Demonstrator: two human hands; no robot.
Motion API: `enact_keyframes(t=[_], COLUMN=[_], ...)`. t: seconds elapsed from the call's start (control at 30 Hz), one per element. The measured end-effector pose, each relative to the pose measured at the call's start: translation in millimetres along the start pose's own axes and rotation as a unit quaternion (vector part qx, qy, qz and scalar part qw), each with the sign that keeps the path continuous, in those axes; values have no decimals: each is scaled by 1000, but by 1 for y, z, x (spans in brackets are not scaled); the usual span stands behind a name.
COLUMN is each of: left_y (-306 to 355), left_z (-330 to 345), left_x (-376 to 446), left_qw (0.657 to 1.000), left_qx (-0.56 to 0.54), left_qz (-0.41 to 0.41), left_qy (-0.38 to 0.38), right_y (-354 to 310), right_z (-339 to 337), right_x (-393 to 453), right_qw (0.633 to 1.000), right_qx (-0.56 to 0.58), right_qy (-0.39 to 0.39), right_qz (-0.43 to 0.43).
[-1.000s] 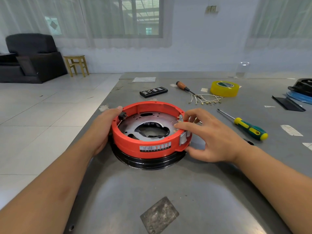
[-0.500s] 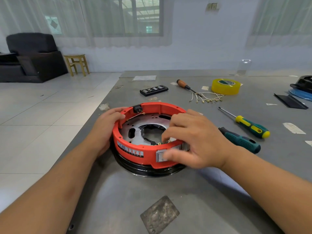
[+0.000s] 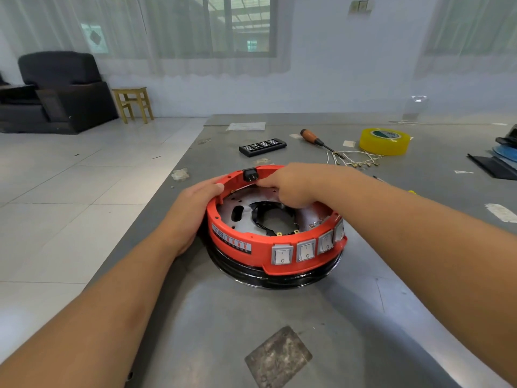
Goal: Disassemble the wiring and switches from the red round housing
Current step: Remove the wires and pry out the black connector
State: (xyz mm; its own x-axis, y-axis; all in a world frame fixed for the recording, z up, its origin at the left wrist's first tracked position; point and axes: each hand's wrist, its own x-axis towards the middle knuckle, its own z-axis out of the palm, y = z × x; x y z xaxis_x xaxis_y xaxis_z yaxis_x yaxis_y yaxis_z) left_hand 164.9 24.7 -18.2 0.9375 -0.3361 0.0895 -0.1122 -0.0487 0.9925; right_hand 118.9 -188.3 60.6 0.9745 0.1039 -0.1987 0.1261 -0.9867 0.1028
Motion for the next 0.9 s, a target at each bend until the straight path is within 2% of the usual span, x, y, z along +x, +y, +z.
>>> enact_keyframes(t=[0.3,0.63,0.9], left_y=[-1,3,3], left_z=[0,2,2], left_x=[0,-4,-4], left_qw=[999,997,998], left_qx=[46,75,69], left_qz=[11,4,1], left_qy=[4,5,12], right_y=[-12,-6,-11], right_z=[10,6,9], right_x=[6,1,4], right_qw=[994,999,999], right_qx=[-103,-35,-49], right_qy=[21,13,1], right_qz=[22,6,19])
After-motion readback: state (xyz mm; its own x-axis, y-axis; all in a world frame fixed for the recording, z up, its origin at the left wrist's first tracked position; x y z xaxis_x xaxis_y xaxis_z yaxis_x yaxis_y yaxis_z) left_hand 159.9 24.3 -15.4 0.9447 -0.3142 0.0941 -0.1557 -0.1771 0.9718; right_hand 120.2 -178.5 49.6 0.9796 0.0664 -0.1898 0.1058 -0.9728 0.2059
